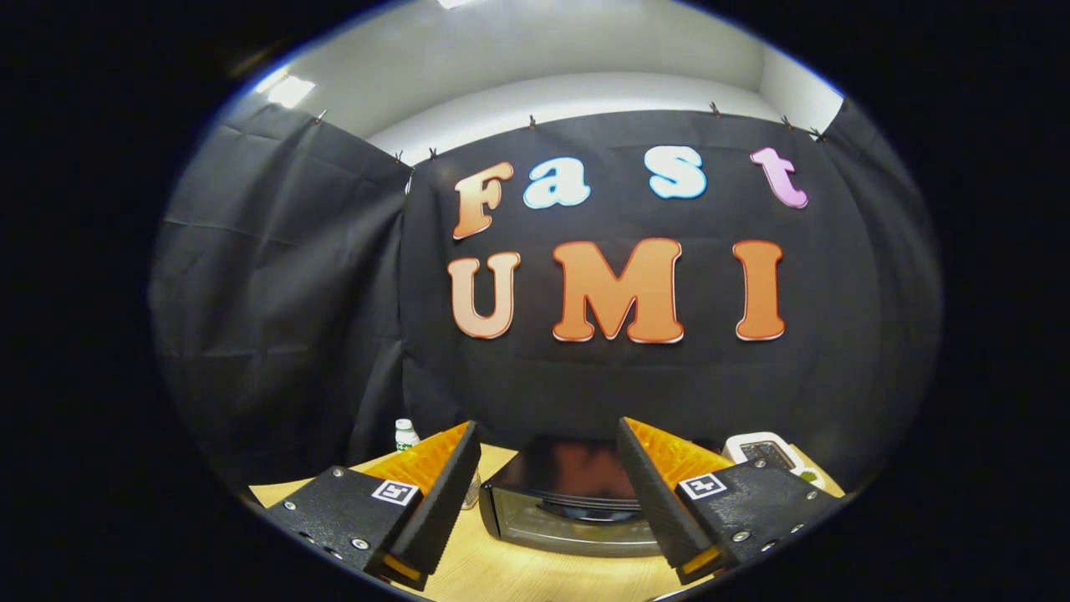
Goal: Open the toaster oven, put the food inside, and close the toaster oven door.
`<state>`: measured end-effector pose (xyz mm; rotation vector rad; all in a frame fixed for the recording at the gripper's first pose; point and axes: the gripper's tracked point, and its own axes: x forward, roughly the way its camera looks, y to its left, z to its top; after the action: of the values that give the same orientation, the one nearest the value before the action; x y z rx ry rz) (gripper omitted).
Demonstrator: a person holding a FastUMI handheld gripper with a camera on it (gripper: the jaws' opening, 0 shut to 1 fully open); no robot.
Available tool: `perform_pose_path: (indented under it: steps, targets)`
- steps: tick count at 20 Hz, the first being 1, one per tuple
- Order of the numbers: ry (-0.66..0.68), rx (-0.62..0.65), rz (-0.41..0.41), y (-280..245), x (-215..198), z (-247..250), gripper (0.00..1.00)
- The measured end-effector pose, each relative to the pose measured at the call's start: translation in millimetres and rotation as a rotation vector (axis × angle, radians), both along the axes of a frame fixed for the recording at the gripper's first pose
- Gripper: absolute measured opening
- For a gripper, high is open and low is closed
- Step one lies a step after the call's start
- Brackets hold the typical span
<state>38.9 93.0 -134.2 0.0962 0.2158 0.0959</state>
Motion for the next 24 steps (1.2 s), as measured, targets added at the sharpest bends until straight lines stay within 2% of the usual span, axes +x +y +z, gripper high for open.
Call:
perform_pose_path:
  steps: [8, 16, 24]
  targets:
    - [-0.129, -0.092, -0.052, -13.5, -23.2, 63.5, 0.99]
    - [-0.177, -0.079, -0.093, -32.5, -27.2, 84.7, 1.0]
    - [-0.195, -0.076, -0.101, -47.8, -31.2, 92.8, 1.0]
